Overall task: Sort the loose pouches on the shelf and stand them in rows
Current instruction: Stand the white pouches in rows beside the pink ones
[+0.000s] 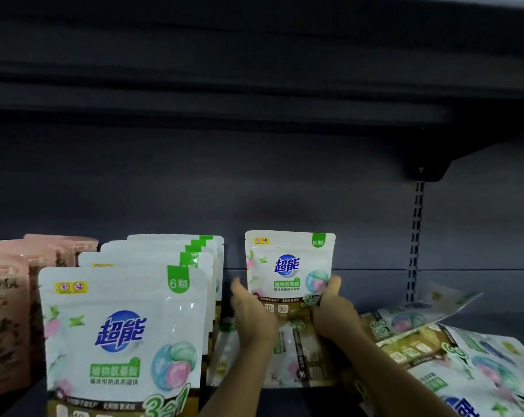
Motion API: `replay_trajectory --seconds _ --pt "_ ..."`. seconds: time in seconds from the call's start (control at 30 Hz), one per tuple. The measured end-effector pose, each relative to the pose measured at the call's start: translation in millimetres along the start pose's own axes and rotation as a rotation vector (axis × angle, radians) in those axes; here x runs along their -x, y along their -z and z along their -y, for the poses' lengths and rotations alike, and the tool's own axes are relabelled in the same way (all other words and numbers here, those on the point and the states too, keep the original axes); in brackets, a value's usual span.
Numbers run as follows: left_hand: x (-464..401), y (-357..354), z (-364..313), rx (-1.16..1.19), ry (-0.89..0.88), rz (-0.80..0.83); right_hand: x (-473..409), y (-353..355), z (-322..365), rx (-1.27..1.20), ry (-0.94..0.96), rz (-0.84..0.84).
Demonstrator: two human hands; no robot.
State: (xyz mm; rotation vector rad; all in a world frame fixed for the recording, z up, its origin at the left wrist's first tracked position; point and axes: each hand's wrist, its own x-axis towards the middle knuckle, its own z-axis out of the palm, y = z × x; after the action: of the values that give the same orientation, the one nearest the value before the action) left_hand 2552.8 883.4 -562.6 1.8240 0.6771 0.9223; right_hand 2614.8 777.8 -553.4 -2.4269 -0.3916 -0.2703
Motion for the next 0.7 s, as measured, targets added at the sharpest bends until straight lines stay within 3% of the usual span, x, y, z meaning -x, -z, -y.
replay_trajectory --seconds 0.1,0.4,0.7 --pt "-0.2 -0.6 4.5 -0.128 0.080 -0.008 2.0 1.4 -1.2 -0.028 -0.034 -0.046" --pt "18.2 -2.1 -7.1 -0.412 0.011 0.068 4.4 21.1 1.0 0.001 -0.058 -0.010" --pt "23.0 -3.0 -13.0 -0.248 0.029 0.128 9.0 33.8 7.2 -0.156 -0.087 -0.033"
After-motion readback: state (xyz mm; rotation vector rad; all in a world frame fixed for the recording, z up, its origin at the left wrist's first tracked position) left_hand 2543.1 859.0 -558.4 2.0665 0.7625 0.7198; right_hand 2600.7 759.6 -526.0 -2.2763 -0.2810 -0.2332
